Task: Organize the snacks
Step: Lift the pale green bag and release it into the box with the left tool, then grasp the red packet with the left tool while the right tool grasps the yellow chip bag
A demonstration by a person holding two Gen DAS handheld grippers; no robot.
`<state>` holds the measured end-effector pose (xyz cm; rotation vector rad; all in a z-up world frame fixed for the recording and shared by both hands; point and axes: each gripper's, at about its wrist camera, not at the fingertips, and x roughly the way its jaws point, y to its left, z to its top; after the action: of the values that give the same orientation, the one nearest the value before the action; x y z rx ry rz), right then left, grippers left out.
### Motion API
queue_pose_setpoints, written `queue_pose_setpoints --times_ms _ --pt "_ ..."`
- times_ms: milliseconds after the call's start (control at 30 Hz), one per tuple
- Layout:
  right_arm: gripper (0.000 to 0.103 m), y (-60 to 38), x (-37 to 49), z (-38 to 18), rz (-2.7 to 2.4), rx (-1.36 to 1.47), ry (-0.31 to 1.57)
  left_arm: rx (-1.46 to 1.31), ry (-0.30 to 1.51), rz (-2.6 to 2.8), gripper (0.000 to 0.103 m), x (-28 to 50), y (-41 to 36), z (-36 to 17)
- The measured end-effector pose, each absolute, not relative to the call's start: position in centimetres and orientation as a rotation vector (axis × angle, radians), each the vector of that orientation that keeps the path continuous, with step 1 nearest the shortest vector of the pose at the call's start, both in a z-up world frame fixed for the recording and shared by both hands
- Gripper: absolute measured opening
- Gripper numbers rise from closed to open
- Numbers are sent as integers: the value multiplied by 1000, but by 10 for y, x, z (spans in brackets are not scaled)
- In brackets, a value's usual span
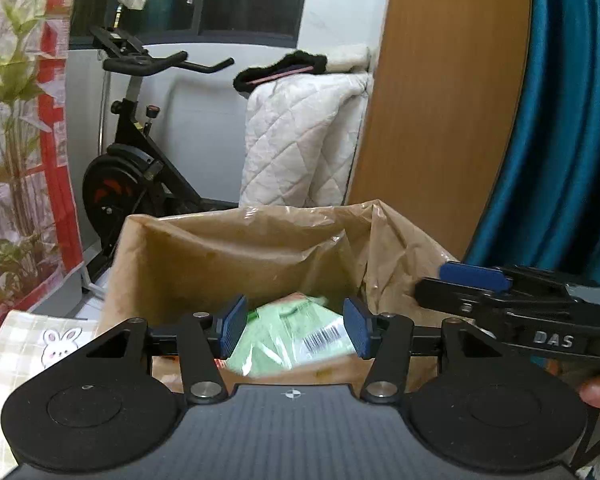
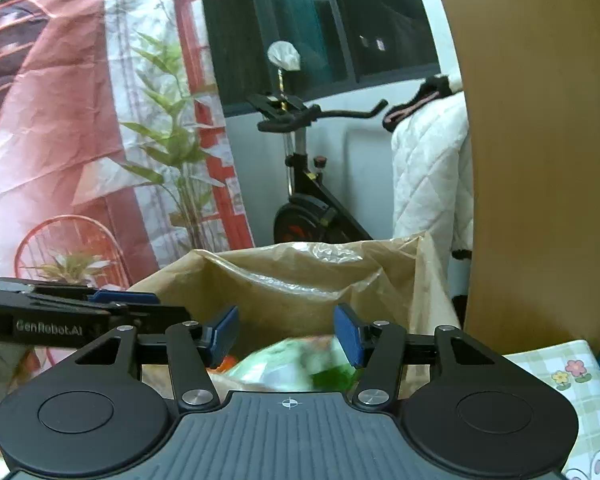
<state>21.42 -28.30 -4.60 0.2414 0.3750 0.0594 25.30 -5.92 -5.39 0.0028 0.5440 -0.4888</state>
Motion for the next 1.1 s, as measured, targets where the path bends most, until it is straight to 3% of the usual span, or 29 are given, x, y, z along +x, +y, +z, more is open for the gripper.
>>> queue_pose_setpoints --times_ms 367,533,767,900,1100 --pt "54 -266 136 -78 57 143 438 -24 556 -521 56 190 -55 -76" --pt "63 -265 125 -112 35 183 526 -79 661 -537 56 189 -66 -108" --pt "91 -264 121 -156 26 274 611 -121 708 -476 55 192 -52 -127" --pt "96 -271 127 -181 9 396 665 -135 718 -430 56 190 -38 -132" --pt "96 -274 142 -204 14 516 728 -152 734 -393 56 188 -27 -139"
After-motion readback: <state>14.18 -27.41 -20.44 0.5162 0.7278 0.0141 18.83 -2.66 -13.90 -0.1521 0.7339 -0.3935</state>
